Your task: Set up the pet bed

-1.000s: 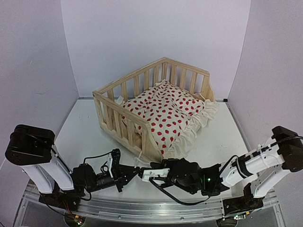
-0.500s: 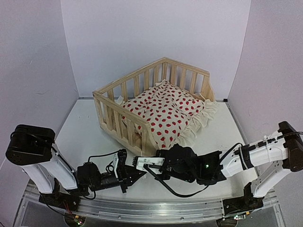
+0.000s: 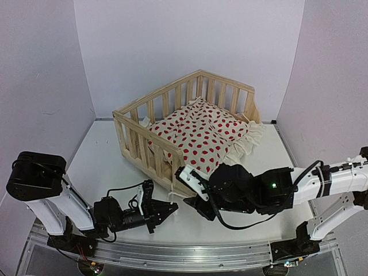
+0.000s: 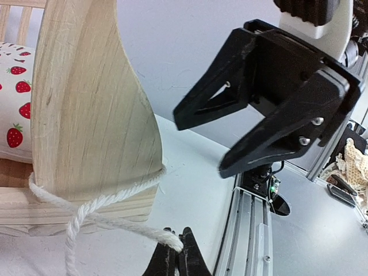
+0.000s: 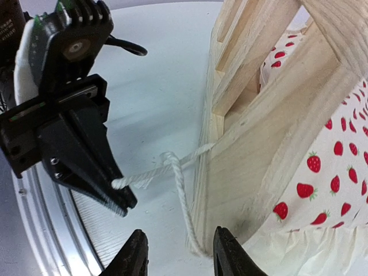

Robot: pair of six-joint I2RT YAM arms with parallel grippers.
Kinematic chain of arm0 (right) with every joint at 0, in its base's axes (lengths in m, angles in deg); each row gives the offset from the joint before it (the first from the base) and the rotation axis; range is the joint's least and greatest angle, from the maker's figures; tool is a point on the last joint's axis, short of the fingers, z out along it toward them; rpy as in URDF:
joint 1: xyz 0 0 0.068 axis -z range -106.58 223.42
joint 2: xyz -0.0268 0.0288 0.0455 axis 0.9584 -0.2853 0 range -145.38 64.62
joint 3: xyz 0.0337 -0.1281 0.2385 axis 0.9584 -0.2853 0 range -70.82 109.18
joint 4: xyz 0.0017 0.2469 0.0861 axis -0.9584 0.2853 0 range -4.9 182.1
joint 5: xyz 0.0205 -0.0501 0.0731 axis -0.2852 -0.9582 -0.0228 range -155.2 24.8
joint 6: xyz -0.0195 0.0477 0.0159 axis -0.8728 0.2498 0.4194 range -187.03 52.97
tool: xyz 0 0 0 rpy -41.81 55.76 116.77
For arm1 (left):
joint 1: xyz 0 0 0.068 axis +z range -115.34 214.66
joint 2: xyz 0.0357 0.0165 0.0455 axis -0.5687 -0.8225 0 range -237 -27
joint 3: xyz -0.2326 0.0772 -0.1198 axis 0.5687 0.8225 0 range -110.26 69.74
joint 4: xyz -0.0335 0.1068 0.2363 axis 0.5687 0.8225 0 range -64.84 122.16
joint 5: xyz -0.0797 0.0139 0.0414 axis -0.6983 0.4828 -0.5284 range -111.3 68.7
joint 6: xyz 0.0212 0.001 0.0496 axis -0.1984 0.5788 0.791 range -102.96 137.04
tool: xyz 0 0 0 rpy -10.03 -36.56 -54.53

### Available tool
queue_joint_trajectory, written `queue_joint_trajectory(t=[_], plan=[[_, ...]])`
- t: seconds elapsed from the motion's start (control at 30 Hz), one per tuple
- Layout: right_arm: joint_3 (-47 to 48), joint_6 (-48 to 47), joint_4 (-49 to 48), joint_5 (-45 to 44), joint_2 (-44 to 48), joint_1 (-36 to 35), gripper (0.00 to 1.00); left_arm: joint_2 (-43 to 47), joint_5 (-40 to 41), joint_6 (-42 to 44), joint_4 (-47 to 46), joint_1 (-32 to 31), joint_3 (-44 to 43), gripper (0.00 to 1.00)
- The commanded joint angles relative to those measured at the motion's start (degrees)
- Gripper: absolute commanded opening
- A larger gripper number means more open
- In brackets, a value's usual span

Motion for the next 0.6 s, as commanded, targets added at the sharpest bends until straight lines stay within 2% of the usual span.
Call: queue_joint_trajectory(t=[0.0,0.1,0.17,0.27,0.37,0.4,0.53,0.57], plan=[[-3.61,12.02,0.26,2.51,3.96,-4.23,0.44,2.12,1.56,-0.95,-0.16,-0.24,-1.06,0.0],[-12.4,8.84,-12.26,2.8,5.62,-5.74,0.49,2.38,2.14,-1.26,-0.14,-0.23,-0.82,0.0],[-19.23,3.96,-26.78,2.3,4.86,-6.09,0.54,2.35,2.41,-1.35,-0.02,-0.2,-0.7,0.0],[-23.71,-3.67,-44.4,-0.25,-2.57,-6.13,0.61,1.99,2.89,-1.35,0.03,-0.24,-1.0,0.0],[-26.62,-10.08,-66.77,-4.37,-13.37,-5.94,0.73,1.64,2.94,-1.43,0.06,-0.23,-1.22,0.0],[-26.1,-11.81,-72.89,-5.36,-17.16,-5.81,0.75,1.59,3.04,-1.44,0.07,-0.26,-1.21,0.0],[-23.48,-11.35,-84.41,-7.93,-27.43,-4.06,0.69,1.83,3.24,-1.4,0.12,-0.24,-1.15,0.0],[-22.9,-11.62,-86.83,-8.81,-29.5,-3.96,0.71,1.98,3.27,-1.24,0.15,-0.18,-1.1,0.0]])
